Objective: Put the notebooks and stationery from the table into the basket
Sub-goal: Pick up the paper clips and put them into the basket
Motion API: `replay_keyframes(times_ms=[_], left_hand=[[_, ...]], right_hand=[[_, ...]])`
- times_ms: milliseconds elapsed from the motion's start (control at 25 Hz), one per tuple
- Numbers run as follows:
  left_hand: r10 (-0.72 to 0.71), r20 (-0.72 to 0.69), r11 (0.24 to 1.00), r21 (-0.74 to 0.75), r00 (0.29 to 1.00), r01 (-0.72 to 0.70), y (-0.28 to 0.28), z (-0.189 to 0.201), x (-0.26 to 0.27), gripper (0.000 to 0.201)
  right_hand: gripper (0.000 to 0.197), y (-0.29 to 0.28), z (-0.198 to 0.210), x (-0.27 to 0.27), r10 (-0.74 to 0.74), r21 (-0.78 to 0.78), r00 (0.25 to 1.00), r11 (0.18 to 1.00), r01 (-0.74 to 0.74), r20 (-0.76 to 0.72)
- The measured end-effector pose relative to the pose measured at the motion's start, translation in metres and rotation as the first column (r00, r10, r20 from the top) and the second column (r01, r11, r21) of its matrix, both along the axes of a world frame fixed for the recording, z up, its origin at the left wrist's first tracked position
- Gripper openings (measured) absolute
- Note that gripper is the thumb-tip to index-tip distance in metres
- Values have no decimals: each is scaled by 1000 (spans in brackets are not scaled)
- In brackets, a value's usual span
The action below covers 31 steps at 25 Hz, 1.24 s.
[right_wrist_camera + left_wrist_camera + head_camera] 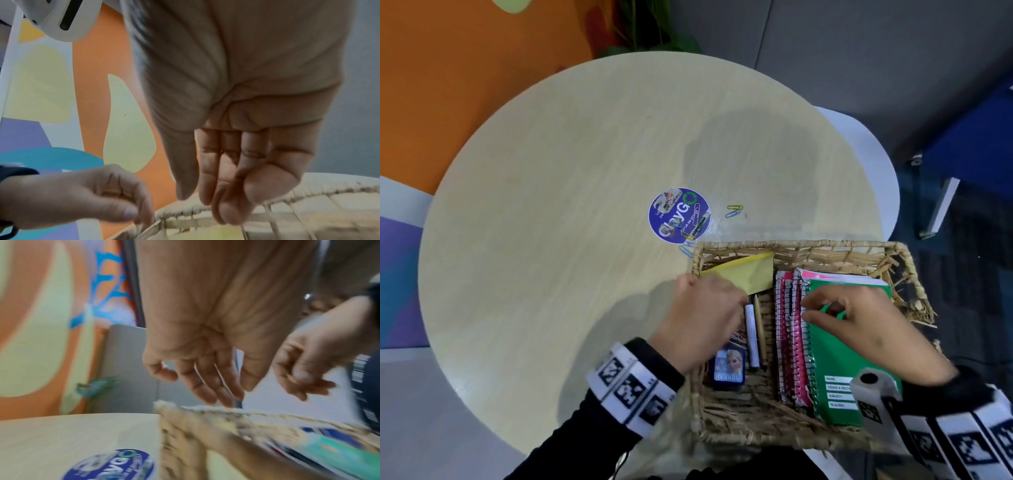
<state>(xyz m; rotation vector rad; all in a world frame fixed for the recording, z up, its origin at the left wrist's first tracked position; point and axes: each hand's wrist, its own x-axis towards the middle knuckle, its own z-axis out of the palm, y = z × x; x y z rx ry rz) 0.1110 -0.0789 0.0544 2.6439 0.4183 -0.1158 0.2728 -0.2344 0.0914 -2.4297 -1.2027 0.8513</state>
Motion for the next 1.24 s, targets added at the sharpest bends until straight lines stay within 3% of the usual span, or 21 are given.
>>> replay_keyframes(times_ms=[80, 120, 160, 240, 360, 480, 680, 920, 1120, 1240], left_hand=[[302, 306, 952, -147, 903, -269, 39, -2, 1, 19], [406, 365, 913, -189, 838, -360, 59, -7, 0, 20], [476, 372, 880, -208, 797, -428, 81, -16, 1, 17], [552, 289, 834, -199, 782, -515, 117, -40, 8, 11], [517, 117, 855, -133, 848, -502, 146, -79, 20, 12], [412, 49, 907, -122, 910, -404, 155, -97, 35, 17], [300, -80, 944, -116, 950, -308, 164, -99, 48, 21], [336, -80, 927, -147, 939, -344, 163, -99, 53, 17], [484, 54, 861, -207, 873, -464, 161, -90, 38, 6], [533, 110, 834, -232, 839, -500, 156, -75, 18, 4]], right_hand=[[8, 17, 11, 12, 2, 70, 1000, 998, -4, 22], [7, 27, 17, 18, 8, 106, 1000, 994, -11, 26], [6, 40, 22, 26, 12, 141, 1000, 990, -15, 25], [6, 69, 29, 44, 34, 193, 998, 980, -44, 55], [8, 119, 26, 70, 167, 164, 973, 967, -193, 161], [11, 167, 6, 89, 345, 75, 912, 927, -369, 224], [15, 225, -42, 92, 536, -79, 827, 844, -531, 170], [16, 266, -93, 73, 729, -212, 664, 684, -698, 165], [17, 290, -119, 70, 867, -278, 475, 499, -821, 153], [16, 299, -122, 69, 895, -362, 433, 442, -821, 109]])
